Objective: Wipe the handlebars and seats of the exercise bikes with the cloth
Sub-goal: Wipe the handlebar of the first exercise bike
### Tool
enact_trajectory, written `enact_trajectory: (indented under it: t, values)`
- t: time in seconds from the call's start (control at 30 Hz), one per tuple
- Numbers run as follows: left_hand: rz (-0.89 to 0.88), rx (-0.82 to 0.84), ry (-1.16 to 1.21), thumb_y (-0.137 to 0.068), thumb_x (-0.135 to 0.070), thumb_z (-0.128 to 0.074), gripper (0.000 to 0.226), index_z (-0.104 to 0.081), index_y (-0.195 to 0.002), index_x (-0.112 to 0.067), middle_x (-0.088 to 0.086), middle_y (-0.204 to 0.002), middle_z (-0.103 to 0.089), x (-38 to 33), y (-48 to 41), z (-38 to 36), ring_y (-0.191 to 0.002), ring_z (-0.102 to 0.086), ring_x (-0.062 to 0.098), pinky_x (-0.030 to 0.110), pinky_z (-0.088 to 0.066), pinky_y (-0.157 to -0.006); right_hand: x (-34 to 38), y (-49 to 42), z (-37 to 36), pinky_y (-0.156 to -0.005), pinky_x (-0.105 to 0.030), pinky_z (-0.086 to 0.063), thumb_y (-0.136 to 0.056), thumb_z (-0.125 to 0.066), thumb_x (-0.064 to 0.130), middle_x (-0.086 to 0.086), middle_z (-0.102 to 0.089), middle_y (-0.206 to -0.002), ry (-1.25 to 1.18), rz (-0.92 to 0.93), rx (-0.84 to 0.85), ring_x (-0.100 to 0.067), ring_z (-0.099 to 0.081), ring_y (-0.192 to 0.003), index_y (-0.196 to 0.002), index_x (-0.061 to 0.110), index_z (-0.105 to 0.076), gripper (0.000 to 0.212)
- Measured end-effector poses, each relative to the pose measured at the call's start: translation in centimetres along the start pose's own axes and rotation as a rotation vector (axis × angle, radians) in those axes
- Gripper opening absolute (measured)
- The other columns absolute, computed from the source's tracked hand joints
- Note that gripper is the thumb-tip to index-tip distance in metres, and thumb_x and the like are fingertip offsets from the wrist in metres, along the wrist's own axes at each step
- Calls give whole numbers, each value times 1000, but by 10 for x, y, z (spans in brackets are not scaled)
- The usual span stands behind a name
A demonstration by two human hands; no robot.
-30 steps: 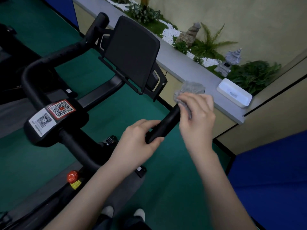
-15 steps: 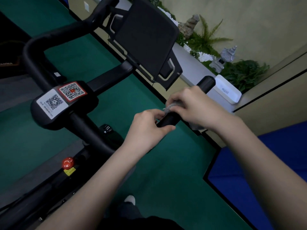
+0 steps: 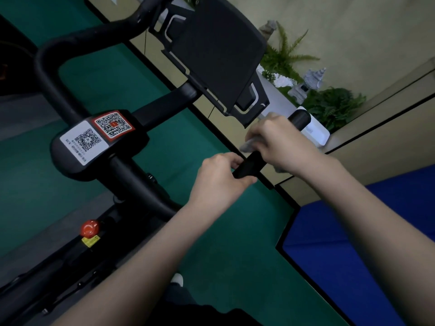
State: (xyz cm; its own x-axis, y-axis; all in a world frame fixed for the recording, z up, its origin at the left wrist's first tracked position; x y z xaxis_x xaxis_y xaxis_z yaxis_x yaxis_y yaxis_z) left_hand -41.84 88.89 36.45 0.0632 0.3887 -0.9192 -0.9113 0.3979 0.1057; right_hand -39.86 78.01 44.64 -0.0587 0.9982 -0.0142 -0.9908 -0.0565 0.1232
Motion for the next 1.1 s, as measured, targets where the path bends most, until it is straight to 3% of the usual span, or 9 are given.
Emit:
enact_trajectory:
  t: [0.07, 0.13, 0.27, 0.43, 0.6, 0.73, 0.87, 1.0, 1.1]
  values:
    - [3, 10, 5, -73, -40, -79, 30, -69, -99, -29, -17, -89, -58, 1, 0, 0, -82, -51, 4, 12, -34, -57, -13, -1, 14, -70, -32, -36, -92, -61, 14, -10, -62, -83, 81, -44, -156, -27, -47, -100, -91, 4, -70, 14]
    - [-3, 19, 1, -74, -40, -78, 30, -68, -100, -30, -16, -93, -61, 1, 0, -1, -84, -52, 4, 11, -36, -59, -22, 1, 25, -74, -36, -40, -93, -60, 16, -14, -64, -85, 56, -86, -242, -30, -46, -100, -91, 2, -71, 18]
    - [-25, 10, -31, -73, -42, -78, 37, -68, -104, -27, -12, -101, -66, -1, 0, -1, -92, -56, 7, 20, -42, -78, -15, 2, 14, -73, -26, -33, -93, -61, 17, -6, -67, -87, 2, 1, -144, -23, -47, -102, -91, 8, -72, 14]
    - [-47, 39, -40, -76, -48, -74, 50, -63, -119, -25, -12, -111, -63, -7, -7, -1, -98, -57, 7, 20, -41, -81, -32, -7, 34, -78, -41, -45, -94, -60, 19, -16, -66, -88, 91, -71, -210, -30, -46, -103, -96, 3, -71, 20]
    - [-82, 87, -83, -79, -44, -72, 50, -59, -123, -24, -7, -116, -63, -20, -21, -7, -105, -57, 13, 24, -44, -88, -30, -2, 27, -80, -38, -43, -94, -57, 15, -12, -66, -91, 24, -45, -185, -26, -44, -103, -94, 6, -70, 15]
    - [-131, 96, -120, -81, -41, -72, 54, -55, -129, -24, -3, -118, -61, -33, -28, -15, -106, -57, 17, 27, -44, -88, -43, -1, 35, -78, -34, -37, -95, -55, 15, -11, -66, -90, -13, -95, -325, -29, -45, -101, -93, 5, -71, 19]
    - [-174, 66, -139, -83, -33, -71, 49, -55, -129, -27, -3, -113, -61, -39, -32, -18, -102, -57, 16, 26, -46, -83, -52, 6, 43, -74, -20, -24, -95, -52, 8, -11, -68, -94, -58, -159, -497, -30, -47, -101, -94, 3, -70, 18]
    - [-178, 53, -142, -82, -29, -72, 43, -59, -124, -28, -6, -108, -62, -38, -34, -18, -98, -57, 13, 19, -39, -79, -51, 16, 36, -79, -23, -32, -93, -55, 9, -7, -68, -95, -158, -91, -505, -26, -48, -97, -93, 4, -70, 15]
    - [-173, 52, -137, -82, -29, -73, 42, -60, -122, -28, -6, -106, -62, -38, -35, -19, -97, -57, 13, 18, -39, -79, -70, 15, 42, -74, -13, -30, -93, -56, 14, 8, -63, -87, -260, -175, -590, -15, -47, -94, -93, 12, -72, 16]
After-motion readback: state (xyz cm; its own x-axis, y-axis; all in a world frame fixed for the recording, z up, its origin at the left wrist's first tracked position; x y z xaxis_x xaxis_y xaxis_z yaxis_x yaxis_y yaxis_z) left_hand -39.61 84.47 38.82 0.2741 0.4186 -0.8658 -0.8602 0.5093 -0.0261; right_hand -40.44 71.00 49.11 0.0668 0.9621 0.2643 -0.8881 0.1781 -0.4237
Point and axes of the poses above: each hand's wrist, its own y-axis away from the middle knuckle, its own z-axis out of the back of the hand, x = y × z, the point moved 5 cm from there along -y, towards the middle knuckle
